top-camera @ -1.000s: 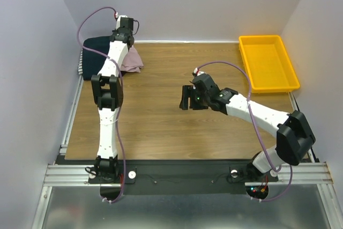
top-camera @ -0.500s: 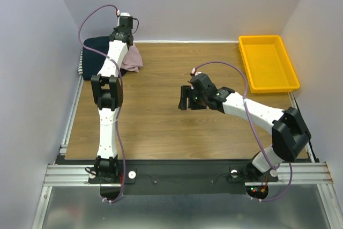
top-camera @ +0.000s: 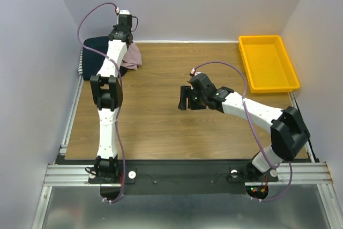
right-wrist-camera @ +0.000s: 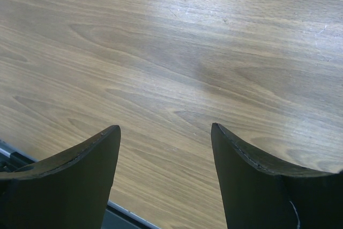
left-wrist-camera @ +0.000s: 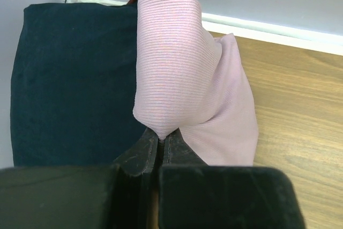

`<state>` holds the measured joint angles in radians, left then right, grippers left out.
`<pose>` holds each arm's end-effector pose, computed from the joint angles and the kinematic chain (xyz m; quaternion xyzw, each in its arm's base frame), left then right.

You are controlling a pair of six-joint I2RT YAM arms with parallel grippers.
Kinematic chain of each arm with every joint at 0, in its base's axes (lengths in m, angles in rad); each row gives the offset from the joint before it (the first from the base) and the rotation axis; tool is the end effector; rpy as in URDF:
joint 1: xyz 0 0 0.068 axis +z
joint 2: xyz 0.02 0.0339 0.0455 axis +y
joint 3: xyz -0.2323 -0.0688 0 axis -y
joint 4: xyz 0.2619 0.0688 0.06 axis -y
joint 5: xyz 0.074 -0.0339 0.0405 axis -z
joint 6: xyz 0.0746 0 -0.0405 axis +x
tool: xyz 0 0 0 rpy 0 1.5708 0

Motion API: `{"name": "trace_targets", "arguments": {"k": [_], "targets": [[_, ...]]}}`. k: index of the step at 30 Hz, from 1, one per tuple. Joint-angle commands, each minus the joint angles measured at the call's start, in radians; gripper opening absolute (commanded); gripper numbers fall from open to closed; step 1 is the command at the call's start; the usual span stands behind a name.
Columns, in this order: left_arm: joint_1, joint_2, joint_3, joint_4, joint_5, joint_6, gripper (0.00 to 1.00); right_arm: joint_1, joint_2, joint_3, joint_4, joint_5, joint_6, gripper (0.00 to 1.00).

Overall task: Fold and stack the tank tops
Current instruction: Neatly place the folded tank top to the corner

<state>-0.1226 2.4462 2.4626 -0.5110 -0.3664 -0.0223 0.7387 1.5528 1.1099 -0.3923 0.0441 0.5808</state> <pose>0.5845 -0.0451 0.2584 -0.0509 0.8479 0.1195 0.5139 0.2816 0.2520 0.1776 -0.0657 0.9306 0.2041 0.2966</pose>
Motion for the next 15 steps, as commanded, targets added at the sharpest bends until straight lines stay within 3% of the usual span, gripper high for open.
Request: {"name": "trace_targets", "arguments": {"k": [1,15], "targets": [[0.008,-0.13,0.067,0.066,-0.022,0.016,0.0,-0.009,0.0,0.048,0.023,-0.007,-0.007,0.74],[0.015,-0.161,0.075,0.066,-0.028,0.042,0.0,-0.007,0.0,0.048,0.023,-0.012,-0.002,0.74]]}}
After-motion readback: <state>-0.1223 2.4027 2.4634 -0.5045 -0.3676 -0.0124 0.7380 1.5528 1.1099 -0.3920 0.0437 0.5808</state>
